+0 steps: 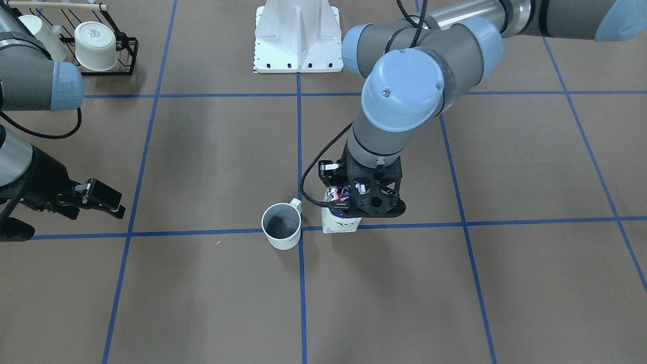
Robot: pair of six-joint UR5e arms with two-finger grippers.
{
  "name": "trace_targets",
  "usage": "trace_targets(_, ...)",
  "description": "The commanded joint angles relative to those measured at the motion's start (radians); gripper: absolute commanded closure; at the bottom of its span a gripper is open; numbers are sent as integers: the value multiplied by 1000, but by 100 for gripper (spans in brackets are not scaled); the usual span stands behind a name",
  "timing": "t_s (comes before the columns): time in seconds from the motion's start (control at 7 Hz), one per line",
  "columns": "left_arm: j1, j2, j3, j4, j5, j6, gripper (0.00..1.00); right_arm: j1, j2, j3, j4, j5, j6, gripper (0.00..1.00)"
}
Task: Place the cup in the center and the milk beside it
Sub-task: 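Carry the milk carton with the left gripper and set it beside the mug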
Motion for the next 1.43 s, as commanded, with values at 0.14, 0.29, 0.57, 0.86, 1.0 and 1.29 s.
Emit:
trace_targets(0.14, 14, -20, 70, -72, 1, -34, 100, 0, -2, 1, 0, 2, 0, 0)
trace_targets(0.29, 25, -20, 70, -72, 1, -34, 100, 0, -3, 1, 0, 2, 0, 0)
trace_targets(0.57, 42, -12, 70, -92, 29, -36, 10, 0, -3, 1, 2, 2, 0, 0)
trace_targets(0.86, 48, -7, 58, -135, 69, -72, 1, 0, -9, 9, 8, -2, -2, 0)
trace_targets(1.0, 25, -7, 41, -134, 63, -71, 1, 0, -47, 36, 15, 0, -3, 0)
trace_targets(1.29, -56, 8, -12, -124, -27, -65, 1, -8, -178, 78, 145, -52, 0, 0)
